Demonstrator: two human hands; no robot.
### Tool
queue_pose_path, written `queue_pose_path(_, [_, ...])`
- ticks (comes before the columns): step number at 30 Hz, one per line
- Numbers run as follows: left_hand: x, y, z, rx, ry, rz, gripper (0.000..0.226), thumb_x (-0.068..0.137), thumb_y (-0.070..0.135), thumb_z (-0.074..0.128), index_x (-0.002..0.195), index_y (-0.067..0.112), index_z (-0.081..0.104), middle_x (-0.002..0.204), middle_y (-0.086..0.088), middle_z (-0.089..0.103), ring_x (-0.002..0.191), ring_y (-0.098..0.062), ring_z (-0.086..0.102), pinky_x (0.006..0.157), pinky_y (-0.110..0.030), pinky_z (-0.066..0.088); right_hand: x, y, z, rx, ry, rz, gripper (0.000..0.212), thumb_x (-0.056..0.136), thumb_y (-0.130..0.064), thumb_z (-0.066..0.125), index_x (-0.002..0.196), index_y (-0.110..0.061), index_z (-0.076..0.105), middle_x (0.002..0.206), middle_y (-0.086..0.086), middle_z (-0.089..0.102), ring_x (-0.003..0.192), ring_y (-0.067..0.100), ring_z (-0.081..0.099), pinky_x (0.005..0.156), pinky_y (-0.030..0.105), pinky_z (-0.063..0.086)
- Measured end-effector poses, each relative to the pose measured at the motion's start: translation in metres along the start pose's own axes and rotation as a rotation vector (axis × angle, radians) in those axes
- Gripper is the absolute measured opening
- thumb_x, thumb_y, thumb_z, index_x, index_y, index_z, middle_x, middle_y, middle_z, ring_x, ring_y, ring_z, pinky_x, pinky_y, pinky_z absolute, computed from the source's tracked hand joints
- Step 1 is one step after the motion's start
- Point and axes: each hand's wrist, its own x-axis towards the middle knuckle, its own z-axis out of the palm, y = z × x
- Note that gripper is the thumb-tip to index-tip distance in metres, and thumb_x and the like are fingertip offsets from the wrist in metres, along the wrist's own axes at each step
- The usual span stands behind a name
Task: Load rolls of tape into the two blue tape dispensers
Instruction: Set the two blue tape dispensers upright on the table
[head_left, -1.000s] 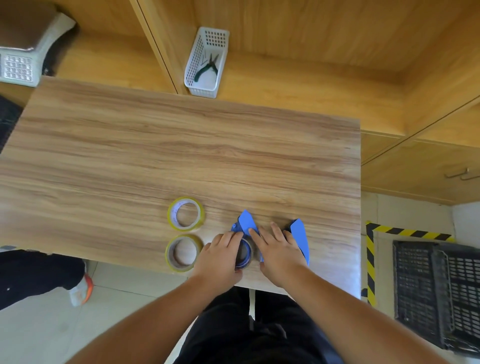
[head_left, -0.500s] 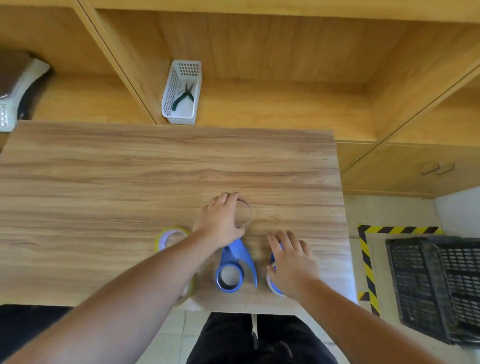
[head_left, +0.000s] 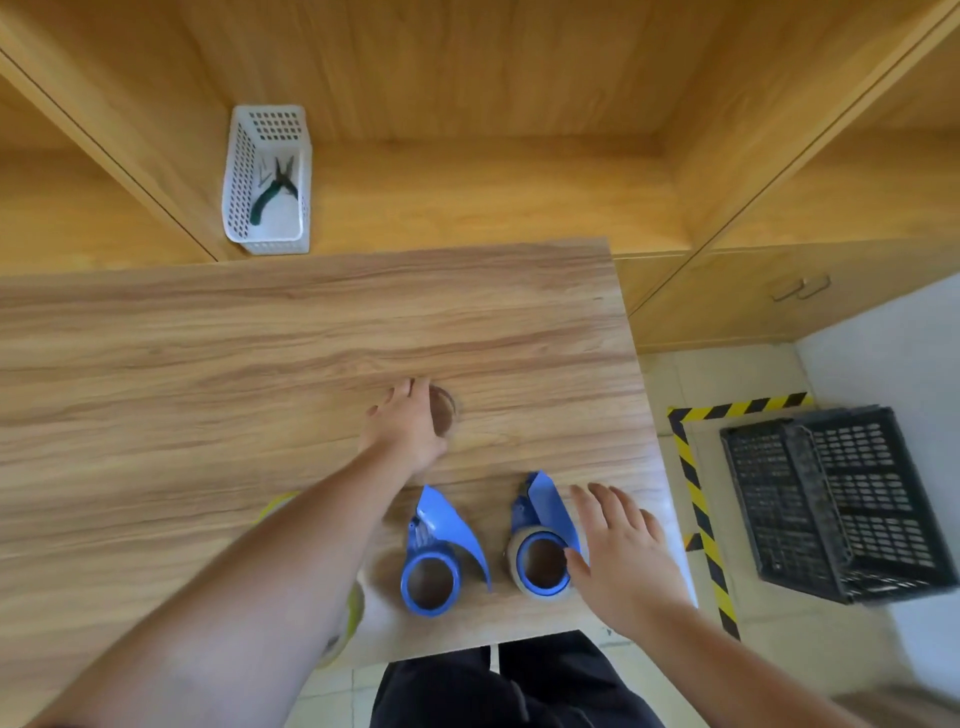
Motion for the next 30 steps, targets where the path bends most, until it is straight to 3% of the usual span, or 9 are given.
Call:
queue_pose_path(7, [0.006, -0.007, 0.008, -0.007, -0.028, -0.026, 0.096, 0.075, 0.047, 0.082, 0.154, 0.024, 0.032, 0.153, -0.004, 0.041, 0.14, -0.029, 0.044, 0.109, -0.047, 0.042, -0.008, 0.004, -0.003, 0.011, -0.004, 0.019, 0.069, 0.096, -0.043, 0.048, 0.155, -0.024, 0.019, 0.157, -0.001, 0.034, 0.147, 0.022, 0.027, 0.118, 0.04, 0.028])
queue_pose_path(13, [-0.022, 0.005, -0.003, 0.04, -0.038, 0.117, 0.113, 0.073, 0.049, 0.08, 0.162, 0.029, 0.013, 0.168, 0.0, 0.017, 0.151, -0.03, 0.024, 0.122, -0.048, 0.027, -0.013, 0.013, 0.002, 0.025, -0.062, -0.003, 0.07, 0.097, -0.043, 0.049, 0.157, -0.026, 0.016, 0.156, -0.003, 0.035, 0.144, 0.022, 0.03, 0.115, 0.039, 0.031])
queue_pose_path(20, [-0.129, 0.066, 0.045, 0.156, -0.177, 0.365, 0.082, 0.075, 0.061, 0.067, 0.142, 0.021, 0.045, 0.143, 0.002, 0.048, 0.135, -0.025, 0.044, 0.113, -0.041, 0.033, -0.004, 0.016, 0.013, 0.028, -0.146, -0.07, 0.078, 0.097, -0.046, 0.046, 0.159, -0.03, 0.002, 0.151, -0.003, 0.038, 0.137, 0.023, 0.036, 0.11, 0.038, 0.036])
queue_pose_path(24, [-0.162, 0.088, 0.082, 0.222, -0.174, 0.301, 0.08, 0.076, 0.056, 0.067, 0.141, 0.015, 0.043, 0.138, 0.0, 0.048, 0.128, -0.026, 0.045, 0.11, -0.039, 0.034, 0.0, 0.015, 0.017, -0.001, -0.147, -0.099, 0.08, 0.094, -0.04, 0.051, 0.159, -0.031, 0.004, 0.143, -0.003, 0.047, 0.128, 0.023, 0.043, 0.104, 0.037, 0.04])
queue_pose_path(30, [-0.168, 0.105, 0.102, 0.242, -0.151, 0.153, 0.091, 0.085, 0.044, 0.069, 0.156, 0.009, 0.024, 0.151, -0.006, 0.042, 0.138, -0.026, 0.042, 0.118, -0.04, 0.031, 0.005, 0.022, 0.023, -0.072, -0.174, -0.147, 0.086, 0.093, -0.027, 0.052, 0.16, -0.03, -0.002, 0.143, -0.001, 0.048, 0.127, 0.025, 0.045, 0.103, 0.037, 0.041])
